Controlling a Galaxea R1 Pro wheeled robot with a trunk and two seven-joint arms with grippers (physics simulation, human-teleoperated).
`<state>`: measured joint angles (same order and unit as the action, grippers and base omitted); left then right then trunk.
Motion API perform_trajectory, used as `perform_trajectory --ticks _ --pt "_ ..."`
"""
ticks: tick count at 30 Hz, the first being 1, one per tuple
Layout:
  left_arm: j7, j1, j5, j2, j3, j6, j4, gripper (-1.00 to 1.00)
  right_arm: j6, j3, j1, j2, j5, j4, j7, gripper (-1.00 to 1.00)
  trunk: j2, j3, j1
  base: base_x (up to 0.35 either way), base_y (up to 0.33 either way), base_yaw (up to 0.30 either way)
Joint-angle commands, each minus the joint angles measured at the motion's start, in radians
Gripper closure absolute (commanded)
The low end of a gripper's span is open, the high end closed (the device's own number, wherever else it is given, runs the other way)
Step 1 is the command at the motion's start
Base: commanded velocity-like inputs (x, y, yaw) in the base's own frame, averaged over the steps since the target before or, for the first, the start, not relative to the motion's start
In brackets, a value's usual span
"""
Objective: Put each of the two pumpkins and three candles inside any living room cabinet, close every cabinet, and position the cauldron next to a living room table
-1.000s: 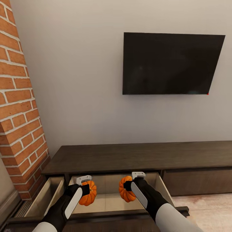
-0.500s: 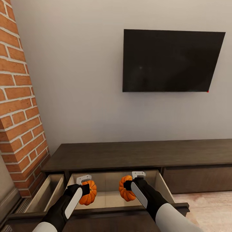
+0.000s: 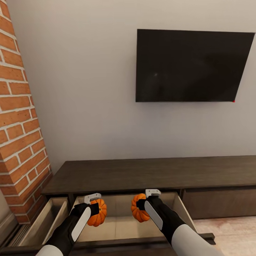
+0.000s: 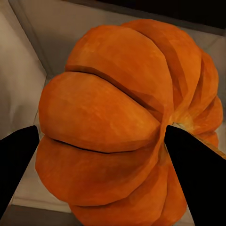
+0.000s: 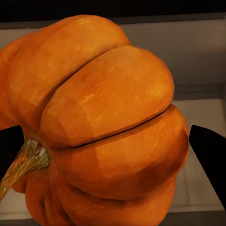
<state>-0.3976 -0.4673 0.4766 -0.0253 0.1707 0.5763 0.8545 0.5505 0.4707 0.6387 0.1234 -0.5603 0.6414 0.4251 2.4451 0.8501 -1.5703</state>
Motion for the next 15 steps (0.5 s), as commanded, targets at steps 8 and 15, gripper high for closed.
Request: perform_trajectory --ticks 8,15 --pt "-0.010 -0.001 0.010 -0.001 0.003 0.002 0.002 1.00 0.002 0.005 0.001 -0.001 -0.011 0.001 0.009 1.00 0.001 0.001 0.000 0.108 0.000 0.000" --pt "-0.010 -0.001 0.009 0.000 0.003 0.002 0.002 1.00 0.004 0.005 0.001 -0.002 -0.012 0.000 0.009 1.00 0.015 0.007 -0.008 0.004 0.000 0.000"
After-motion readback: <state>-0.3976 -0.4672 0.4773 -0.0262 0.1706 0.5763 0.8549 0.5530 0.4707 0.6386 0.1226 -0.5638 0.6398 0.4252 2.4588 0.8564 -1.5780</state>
